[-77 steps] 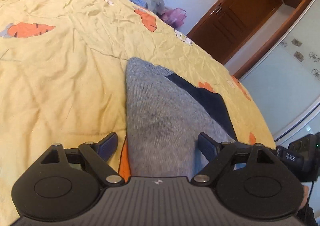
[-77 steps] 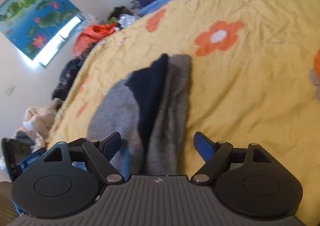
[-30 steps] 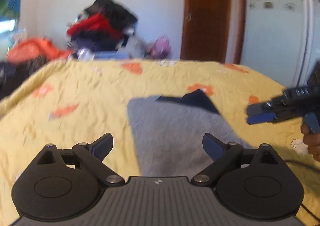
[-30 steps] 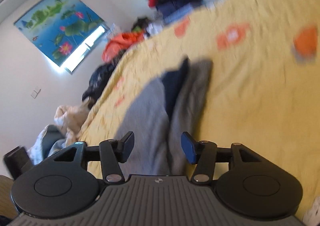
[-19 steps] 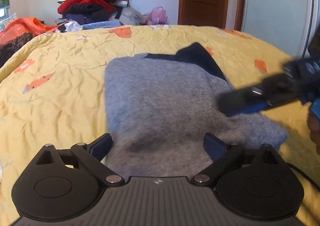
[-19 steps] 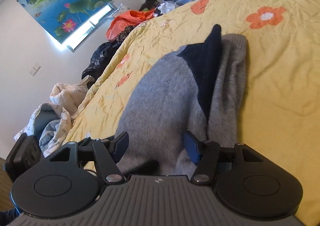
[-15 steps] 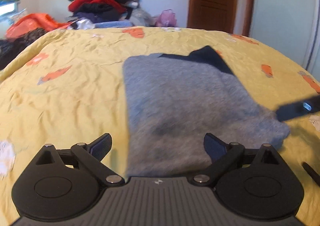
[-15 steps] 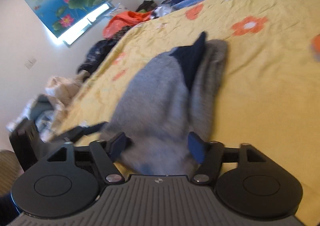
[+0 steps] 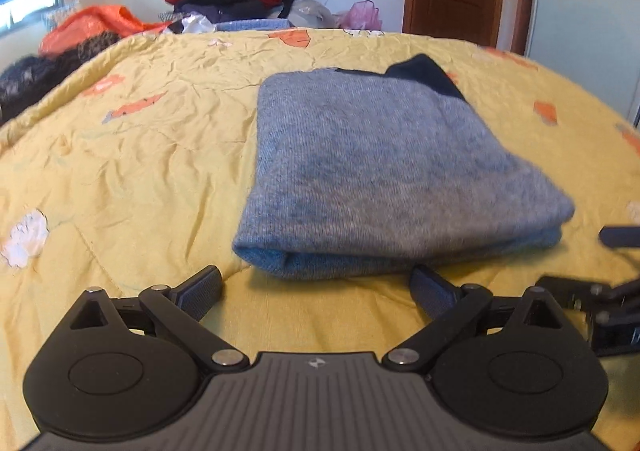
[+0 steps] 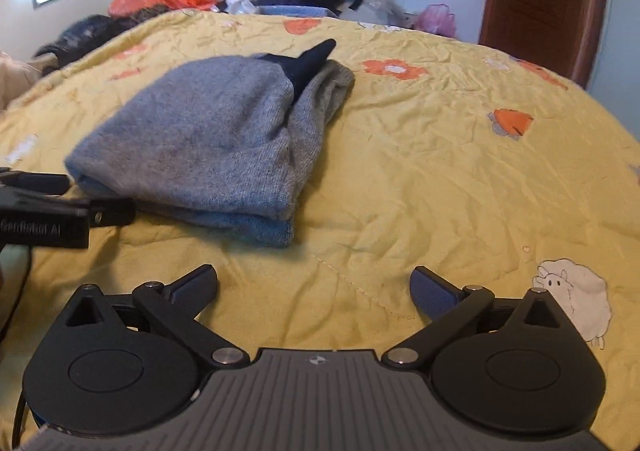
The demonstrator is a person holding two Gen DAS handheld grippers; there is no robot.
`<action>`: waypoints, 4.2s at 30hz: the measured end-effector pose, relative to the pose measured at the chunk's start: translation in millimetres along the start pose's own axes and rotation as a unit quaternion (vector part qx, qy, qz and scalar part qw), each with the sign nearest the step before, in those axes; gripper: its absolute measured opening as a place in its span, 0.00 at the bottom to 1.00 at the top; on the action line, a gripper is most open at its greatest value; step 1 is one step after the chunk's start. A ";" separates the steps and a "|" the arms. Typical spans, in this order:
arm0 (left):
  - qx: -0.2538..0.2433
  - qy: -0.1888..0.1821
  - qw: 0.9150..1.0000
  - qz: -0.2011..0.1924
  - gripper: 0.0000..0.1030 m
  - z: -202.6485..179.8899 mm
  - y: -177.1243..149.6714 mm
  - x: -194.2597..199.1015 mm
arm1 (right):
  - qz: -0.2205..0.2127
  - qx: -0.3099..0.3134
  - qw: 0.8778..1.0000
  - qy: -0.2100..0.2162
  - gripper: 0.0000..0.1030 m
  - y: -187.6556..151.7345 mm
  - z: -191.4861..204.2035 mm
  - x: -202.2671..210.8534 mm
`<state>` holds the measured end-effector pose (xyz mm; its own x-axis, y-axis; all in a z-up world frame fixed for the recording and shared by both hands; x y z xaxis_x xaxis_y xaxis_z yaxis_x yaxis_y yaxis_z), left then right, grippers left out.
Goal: Fold small clothes
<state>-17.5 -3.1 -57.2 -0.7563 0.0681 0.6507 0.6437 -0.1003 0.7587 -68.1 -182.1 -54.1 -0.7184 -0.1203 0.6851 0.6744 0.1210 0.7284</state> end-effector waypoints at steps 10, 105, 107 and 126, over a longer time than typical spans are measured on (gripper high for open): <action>0.015 0.003 1.000 -0.009 1.00 5.8 0.0 -2.8 | -0.017 -0.060 0.996 -0.061 1.00 2.9 0.9 -9.2; 0.025 0.059 0.998 0.025 1.00 -3.6 4.2 29.3 | -0.005 -0.049 0.998 -0.039 1.00 5.0 7.5 -8.7; 0.027 0.058 0.998 0.027 1.00 -3.0 3.2 28.6 | -0.006 -0.050 0.998 -0.041 1.00 4.7 7.5 -8.6; 0.025 0.056 0.998 0.028 1.00 -4.5 5.2 30.9 | -0.007 -0.052 0.998 -0.042 1.00 7.7 5.0 -6.9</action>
<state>-38.0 -6.0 -33.4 -0.7253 -0.0482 0.6868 0.6885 -0.0505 0.7235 -58.8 -175.5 -53.3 -0.7371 -0.0387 0.6746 0.6746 0.0155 0.7380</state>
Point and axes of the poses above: each gripper's, at about its wrist camera, not at the fingertips, and x roughly against the way its jaws point, z to its left, y to its top, the point moved 10 cm from there along -x, roughly the way its jaws point, and after that the axes turned 1 degree about y, right-handed, at the moved point
